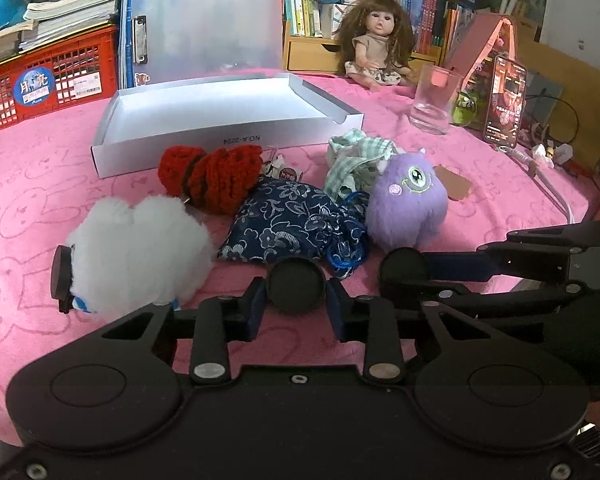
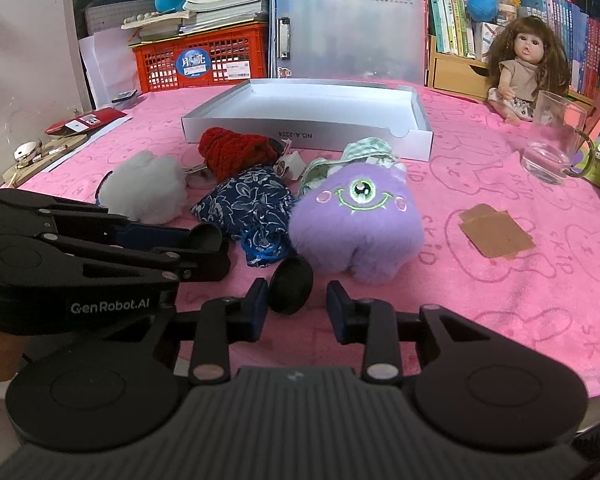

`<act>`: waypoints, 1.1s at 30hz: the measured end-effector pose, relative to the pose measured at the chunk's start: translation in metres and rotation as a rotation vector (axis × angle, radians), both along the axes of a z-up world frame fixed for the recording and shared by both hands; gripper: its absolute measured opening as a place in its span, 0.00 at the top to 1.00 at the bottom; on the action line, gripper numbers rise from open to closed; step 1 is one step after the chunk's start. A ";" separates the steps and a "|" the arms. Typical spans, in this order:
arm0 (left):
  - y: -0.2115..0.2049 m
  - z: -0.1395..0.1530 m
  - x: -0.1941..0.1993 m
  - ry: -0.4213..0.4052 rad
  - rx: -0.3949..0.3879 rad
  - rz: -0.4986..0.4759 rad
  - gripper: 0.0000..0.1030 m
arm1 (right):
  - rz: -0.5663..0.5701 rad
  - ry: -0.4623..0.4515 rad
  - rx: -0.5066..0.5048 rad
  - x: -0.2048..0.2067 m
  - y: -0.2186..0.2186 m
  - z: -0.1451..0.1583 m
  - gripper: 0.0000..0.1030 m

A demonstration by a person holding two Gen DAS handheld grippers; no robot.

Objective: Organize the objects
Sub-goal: 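Lift both black discs off the tablecloth with both grippers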

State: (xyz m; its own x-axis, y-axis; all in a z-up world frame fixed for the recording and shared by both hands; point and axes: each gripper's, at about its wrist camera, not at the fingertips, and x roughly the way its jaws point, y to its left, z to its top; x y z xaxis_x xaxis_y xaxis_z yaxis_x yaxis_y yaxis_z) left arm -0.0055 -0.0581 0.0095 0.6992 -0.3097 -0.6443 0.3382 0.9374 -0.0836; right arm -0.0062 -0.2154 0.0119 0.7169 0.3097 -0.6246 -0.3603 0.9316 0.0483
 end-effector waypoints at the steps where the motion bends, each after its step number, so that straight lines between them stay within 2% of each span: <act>1: 0.000 0.000 0.000 -0.001 0.000 0.002 0.71 | -0.004 0.001 0.001 0.000 -0.001 0.000 0.50; 15: 0.002 0.000 0.001 -0.003 -0.002 0.014 0.70 | -0.010 -0.005 -0.016 0.001 -0.001 0.000 0.48; 17: 0.003 0.001 0.000 -0.006 0.000 0.021 0.70 | -0.010 -0.007 -0.019 0.001 -0.001 0.000 0.56; 18: 0.003 0.002 0.000 -0.010 0.003 0.023 0.70 | -0.007 -0.007 -0.022 0.001 0.000 0.000 0.63; 33: 0.015 0.027 -0.007 -0.059 -0.013 0.034 0.70 | 0.010 -0.064 0.011 -0.004 0.002 0.019 0.65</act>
